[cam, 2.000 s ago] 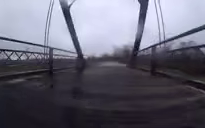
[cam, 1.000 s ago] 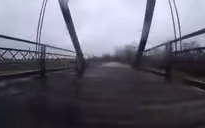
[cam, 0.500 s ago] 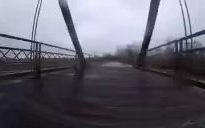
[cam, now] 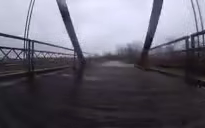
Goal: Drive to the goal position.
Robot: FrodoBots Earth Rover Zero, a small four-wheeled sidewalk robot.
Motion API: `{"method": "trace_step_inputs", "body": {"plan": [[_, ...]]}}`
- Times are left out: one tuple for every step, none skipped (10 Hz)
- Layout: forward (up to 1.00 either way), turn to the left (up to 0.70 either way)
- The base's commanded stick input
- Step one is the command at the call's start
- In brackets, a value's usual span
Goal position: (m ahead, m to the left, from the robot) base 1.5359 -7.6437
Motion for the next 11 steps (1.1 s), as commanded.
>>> {"method": "trace_step_inputs", "body": {"plan": [[1.0, -0.4], [1.0, -0.3], [1.0, 0.0], [1.0, 0.0], [1.0, 0.0], [1.0, 0.0], [1.0, 0.0], [1.0, 0.0], [1.0, 0.0], [1.0, 0.0], [1.0, 0.0]]}}
